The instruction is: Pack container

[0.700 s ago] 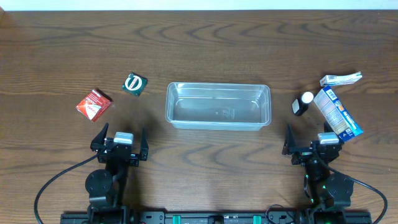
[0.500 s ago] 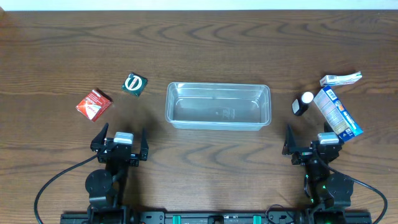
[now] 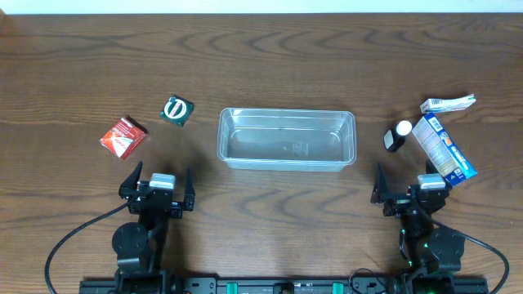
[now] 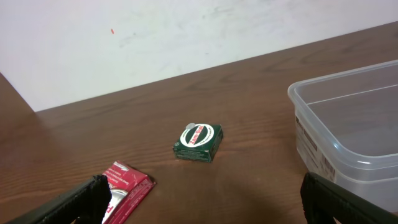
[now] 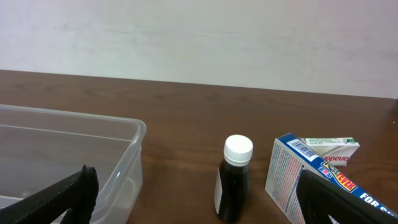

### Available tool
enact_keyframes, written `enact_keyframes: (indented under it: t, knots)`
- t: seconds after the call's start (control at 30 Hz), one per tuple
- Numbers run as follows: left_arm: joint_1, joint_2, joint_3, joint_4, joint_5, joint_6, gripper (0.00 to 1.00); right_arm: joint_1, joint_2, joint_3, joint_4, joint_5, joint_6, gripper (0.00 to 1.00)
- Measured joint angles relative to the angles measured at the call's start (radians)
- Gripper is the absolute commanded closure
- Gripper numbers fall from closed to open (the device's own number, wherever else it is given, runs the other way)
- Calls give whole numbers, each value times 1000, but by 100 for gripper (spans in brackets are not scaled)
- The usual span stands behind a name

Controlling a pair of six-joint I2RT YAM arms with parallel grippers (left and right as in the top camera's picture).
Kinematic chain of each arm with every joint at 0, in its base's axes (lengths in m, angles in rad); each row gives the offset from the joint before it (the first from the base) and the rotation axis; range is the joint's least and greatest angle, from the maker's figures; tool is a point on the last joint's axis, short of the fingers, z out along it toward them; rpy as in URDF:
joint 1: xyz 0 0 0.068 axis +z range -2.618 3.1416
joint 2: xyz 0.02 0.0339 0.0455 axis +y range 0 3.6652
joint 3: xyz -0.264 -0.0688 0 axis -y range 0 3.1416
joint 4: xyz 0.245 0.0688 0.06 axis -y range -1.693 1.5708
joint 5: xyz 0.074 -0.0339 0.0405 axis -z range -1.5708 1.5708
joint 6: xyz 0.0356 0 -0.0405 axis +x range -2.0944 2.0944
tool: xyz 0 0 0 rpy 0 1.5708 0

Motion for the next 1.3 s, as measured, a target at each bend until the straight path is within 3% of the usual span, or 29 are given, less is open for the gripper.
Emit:
enact_keyframes:
  t: [0.9, 1.3]
  knots:
    - [0, 0, 0, 0, 0, 0, 2, 0, 0, 0, 0, 0, 0, 1]
    - [0, 0, 0, 0, 0, 0, 2, 0, 0, 3, 5, -35, 84, 1]
